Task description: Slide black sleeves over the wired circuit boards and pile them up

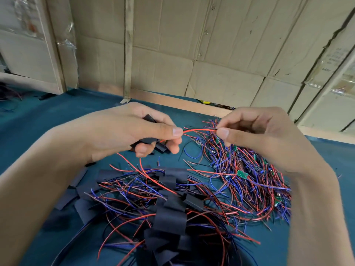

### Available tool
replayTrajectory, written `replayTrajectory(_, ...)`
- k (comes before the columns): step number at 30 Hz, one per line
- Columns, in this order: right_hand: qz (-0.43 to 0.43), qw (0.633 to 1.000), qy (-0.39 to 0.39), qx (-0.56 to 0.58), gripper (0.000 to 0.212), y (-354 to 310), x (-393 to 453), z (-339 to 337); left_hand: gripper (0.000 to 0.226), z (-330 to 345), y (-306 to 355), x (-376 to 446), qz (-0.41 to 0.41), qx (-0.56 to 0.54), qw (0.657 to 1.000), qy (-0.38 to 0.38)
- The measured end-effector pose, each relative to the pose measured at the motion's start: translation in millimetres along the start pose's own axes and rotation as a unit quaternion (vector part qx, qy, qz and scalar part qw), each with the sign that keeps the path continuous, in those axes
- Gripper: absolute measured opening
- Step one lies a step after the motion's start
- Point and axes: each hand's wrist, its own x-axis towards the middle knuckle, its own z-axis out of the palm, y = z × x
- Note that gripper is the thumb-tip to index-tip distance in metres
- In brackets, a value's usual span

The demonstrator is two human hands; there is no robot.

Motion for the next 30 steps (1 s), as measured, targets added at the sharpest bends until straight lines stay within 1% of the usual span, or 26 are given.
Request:
replayTrajectory(3, 0.023, 0.996, -0.077, 0.029, 0.013, -1.3, 2.9, 11.6, 0.022, -1.0, 0.1, 0.8, 0.033, 0.023, 0.999, 0.023)
replayTrajectory(4, 0.025, 0.995, -0.081, 0.059, 0.014, -1.9, 6.1, 18.5, 0.022, -0.1, -1.0, 2.0, 0.055, 0.058, 0.996, 0.042)
replayTrajectory(6, 0.045, 0.988, -0.066, 0.132, 0.02, -3.5, 12.2, 29.0, 0.022, 1.8, -1.1, 2.4, 0.1, 0.139, 0.982, 0.078)
replayTrajectory(7, 0.059, 0.987, -0.058, 0.137, 0.021, -3.8, 14.1, 31.2, 0.021, 2.0, -1.0, 1.8, 0.112, 0.168, 0.975, 0.095)
replayTrajectory(9, 0.073, 0.993, -0.054, 0.075, 0.02, -3.6, 15.3, 30.9, 0.019, 1.9, -0.8, 0.9, 0.114, 0.195, 0.966, 0.124)
replayTrajectory(10, 0.067, 0.996, -0.05, 0.04, 0.019, -3.5, 14.4, 29.6, 0.02, 2.4, -0.7, 0.8, 0.115, 0.201, 0.964, 0.132)
replayTrajectory(12, 0.027, 0.999, -0.02, 0.022, 0.015, -5.9, 12.7, 27.6, 0.02, 4.7, -0.5, 1.5, 0.116, 0.196, 0.963, 0.142)
replayTrajectory(15, -0.04, 0.997, 0.031, 0.063, 0.008, -12.2, 10.7, 26.7, 0.025, 6.4, -2.2, 2.2, 0.107, 0.17, 0.967, 0.155)
replayTrajectory(17, -0.073, 0.992, 0.045, 0.092, 0.006, -16.0, 7.7, 26.1, 0.028, 6.8, -4.6, 2.1, 0.125, 0.149, 0.968, 0.159)
replayTrajectory(20, -0.101, 0.989, 0.037, 0.1, 0.004, -20.3, 4.7, 25.9, 0.027, 8.7, -5.5, 1.9, 0.17, 0.133, 0.959, 0.183)
replayTrajectory(22, -0.107, 0.989, 0.027, 0.095, 0.004, -20.9, 5.1, 27.4, 0.025, 12.2, -3.6, 2.1, 0.19, 0.143, 0.953, 0.188)
replayTrajectory(26, -0.116, 0.987, 0.018, 0.11, 0.005, -18.0, 6.3, 27.8, 0.025, 15.9, -3.4, 3.4, 0.203, 0.154, 0.951, 0.175)
replayTrajectory(30, -0.122, 0.984, 0.007, 0.128, 0.003, -17.5, 5.0, 23.5, 0.028, 17.0, -4.9, 2.5, 0.214, 0.177, 0.944, 0.181)
